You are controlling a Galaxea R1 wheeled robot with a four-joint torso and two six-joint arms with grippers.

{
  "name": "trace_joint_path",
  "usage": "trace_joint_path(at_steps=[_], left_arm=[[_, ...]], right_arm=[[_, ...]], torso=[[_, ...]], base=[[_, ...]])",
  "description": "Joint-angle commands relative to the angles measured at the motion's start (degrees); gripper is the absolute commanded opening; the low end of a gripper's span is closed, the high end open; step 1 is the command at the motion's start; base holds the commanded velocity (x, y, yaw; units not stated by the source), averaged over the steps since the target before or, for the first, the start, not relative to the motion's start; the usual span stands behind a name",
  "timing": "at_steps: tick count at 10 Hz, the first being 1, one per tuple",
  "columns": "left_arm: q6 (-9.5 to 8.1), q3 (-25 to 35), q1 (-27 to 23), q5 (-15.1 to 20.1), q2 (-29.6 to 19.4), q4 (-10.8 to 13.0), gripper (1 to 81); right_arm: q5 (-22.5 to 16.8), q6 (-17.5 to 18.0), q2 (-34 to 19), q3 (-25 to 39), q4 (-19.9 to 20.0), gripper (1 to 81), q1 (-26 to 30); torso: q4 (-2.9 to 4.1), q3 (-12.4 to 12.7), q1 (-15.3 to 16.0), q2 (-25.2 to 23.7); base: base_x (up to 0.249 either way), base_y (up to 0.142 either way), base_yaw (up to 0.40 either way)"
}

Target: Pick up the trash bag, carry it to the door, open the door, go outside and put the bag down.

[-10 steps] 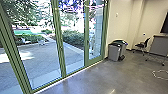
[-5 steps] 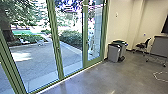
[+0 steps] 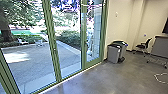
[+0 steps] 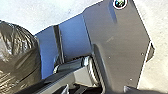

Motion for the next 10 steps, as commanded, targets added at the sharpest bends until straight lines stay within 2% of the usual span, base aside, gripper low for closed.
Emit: trace_joint_path(at_steps=[1,10], left_arm=[[0.32,-0.23,-3.32,3.5,-0.15,0.37,1.0],[0.32,-0.23,-3.23,3.5,-0.24,0.37,1.0]], right_arm=[[-3.36,-0.08,0.36,0.1,0.21,81.1,2.56],[-3.36,-0.08,0.54,-0.17,0.21,81.1,2.56]], torso=[[0.0,0.0,0.0,0.0],[0.0,0.0,0.0,0.0]], base=[[0.168,-0.075,0.0],[0.162,-0.067,0.0]])
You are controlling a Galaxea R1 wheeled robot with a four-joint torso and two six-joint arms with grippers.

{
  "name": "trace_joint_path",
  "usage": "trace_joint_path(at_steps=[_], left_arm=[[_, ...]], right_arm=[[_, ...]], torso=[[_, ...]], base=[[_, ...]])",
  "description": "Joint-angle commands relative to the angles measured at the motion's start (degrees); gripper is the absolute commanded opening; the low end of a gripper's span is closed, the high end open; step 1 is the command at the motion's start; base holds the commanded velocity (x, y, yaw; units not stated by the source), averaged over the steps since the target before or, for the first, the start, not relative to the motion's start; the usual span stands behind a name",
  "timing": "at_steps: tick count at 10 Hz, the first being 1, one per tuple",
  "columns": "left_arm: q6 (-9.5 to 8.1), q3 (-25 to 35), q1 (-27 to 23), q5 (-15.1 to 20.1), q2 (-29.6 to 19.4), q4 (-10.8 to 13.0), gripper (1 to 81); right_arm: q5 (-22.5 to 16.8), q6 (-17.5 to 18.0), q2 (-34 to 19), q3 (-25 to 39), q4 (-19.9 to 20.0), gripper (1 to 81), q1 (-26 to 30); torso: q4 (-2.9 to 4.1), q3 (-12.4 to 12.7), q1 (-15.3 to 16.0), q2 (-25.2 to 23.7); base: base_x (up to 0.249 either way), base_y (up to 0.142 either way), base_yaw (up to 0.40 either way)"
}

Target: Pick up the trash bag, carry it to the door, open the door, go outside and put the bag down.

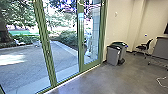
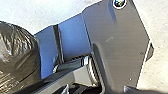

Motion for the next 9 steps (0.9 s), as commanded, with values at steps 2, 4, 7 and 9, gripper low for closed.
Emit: trace_joint_path(at_steps=[2,4,7,9], left_arm=[[0.32,-0.22,-3.45,3.5,-0.19,0.37,1.0],[0.32,-0.22,-3.45,3.5,-0.19,0.37,1.0],[0.32,-0.22,-3.45,3.5,-0.19,0.37,1.0],[0.32,-0.22,-3.45,3.5,-0.1,0.37,1.0]], right_arm=[[-3.35,-0.08,0.25,0.19,0.13,81.1,2.64],[-3.35,-0.08,0.25,0.19,0.21,81.1,2.64],[-3.35,-0.08,0.25,0.19,0.13,81.1,2.55],[-3.35,-0.08,0.25,0.19,0.13,81.1,2.55]], torso=[[0.0,0.0,0.05,0.02],[0.0,0.0,0.0,0.0],[0.0,0.0,0.02,0.02],[0.0,0.0,0.0,0.0]], base=[[0.156,0.0,0.0],[0.156,0.0,0.0],[0.156,0.0,0.0],[0.156,0.0,0.0]])
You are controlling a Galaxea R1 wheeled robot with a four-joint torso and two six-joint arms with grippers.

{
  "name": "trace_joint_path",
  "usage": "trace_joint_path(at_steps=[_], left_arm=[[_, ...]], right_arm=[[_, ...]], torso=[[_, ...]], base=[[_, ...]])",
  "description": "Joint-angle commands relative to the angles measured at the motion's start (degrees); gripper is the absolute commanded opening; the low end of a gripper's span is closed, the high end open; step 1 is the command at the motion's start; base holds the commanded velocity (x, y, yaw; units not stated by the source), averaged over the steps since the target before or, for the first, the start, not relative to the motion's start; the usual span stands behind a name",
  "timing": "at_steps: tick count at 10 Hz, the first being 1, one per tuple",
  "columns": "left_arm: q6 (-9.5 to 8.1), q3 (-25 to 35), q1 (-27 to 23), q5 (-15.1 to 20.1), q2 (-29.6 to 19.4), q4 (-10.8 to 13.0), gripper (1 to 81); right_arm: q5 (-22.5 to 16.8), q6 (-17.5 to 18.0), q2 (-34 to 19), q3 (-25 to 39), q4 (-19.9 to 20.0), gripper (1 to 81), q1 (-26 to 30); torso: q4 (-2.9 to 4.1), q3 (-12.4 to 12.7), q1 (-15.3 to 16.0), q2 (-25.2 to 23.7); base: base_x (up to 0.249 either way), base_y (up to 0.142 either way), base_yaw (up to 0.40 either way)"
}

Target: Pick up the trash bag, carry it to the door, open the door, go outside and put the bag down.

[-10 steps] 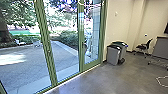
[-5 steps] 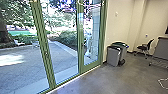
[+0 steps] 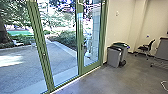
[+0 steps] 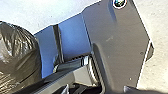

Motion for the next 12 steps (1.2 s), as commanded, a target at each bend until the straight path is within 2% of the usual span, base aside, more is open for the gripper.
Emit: trace_joint_path(at_steps=[1,2,6,12], left_arm=[[0.32,-0.23,-3.53,3.57,-0.18,0.37,1.0],[0.32,-0.23,-3.45,3.49,-0.18,0.81,1.0],[0.32,0.03,-1.96,-2.23,0.52,1.95,1.0],[0.23,-0.22,-2.04,-2.23,0.7,2.04,1.0]], right_arm=[[-3.32,-0.08,0.21,0.33,0.13,81.1,2.61],[-3.32,-0.08,0.3,0.33,0.13,81.1,2.61],[-3.32,-3.86,1.0,0.33,-0.23,81.1,2.17],[-3.32,-3.77,1.27,0.33,-0.14,81.1,2.35]], torso=[[0.0,0.0,0.0,0.0],[0.0,0.0,0.0,0.0],[0.0,0.0,0.02,0.0],[0.0,0.0,0.0,0.0]], base=[[0.156,0.0,0.0],[0.156,0.0,0.0],[0.156,0.0,0.0],[0.156,0.0,0.0]])
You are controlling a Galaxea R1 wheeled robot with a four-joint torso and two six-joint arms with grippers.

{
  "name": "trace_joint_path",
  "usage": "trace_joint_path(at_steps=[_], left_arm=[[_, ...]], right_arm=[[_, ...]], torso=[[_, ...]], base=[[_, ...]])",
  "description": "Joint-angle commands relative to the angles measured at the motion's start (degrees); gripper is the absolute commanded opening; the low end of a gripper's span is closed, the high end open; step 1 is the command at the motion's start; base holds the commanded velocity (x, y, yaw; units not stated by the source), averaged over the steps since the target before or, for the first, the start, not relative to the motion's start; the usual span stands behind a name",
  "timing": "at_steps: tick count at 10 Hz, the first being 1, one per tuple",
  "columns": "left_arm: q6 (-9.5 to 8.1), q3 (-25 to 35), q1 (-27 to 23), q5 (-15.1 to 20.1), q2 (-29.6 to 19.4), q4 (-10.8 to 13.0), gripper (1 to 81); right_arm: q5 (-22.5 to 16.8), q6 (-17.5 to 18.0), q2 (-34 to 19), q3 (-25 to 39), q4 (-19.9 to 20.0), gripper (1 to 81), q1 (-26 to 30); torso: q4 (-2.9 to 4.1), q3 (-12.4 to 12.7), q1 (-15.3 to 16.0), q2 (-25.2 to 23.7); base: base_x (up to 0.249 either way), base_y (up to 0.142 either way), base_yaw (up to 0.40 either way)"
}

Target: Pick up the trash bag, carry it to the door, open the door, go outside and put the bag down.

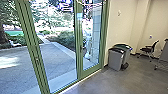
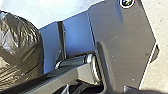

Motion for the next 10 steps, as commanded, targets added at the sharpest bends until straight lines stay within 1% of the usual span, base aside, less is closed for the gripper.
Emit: trace_joint_path(at_steps=[1,10], left_arm=[[0.23,-0.23,-3.47,3.26,-0.05,0.51,1.0],[0.23,-0.23,-3.47,3.26,-0.14,0.51,1.0]], right_arm=[[-3.35,-0.13,0.47,0.33,0.03,81.1,2.48],[-3.35,-0.13,0.65,-0.19,0.03,81.1,2.48]], torso=[[0.0,0.0,0.0,0.0],[0.0,0.0,0.0,0.0]], base=[[0.156,-0.064,0.0],[0.161,-0.072,0.0]])
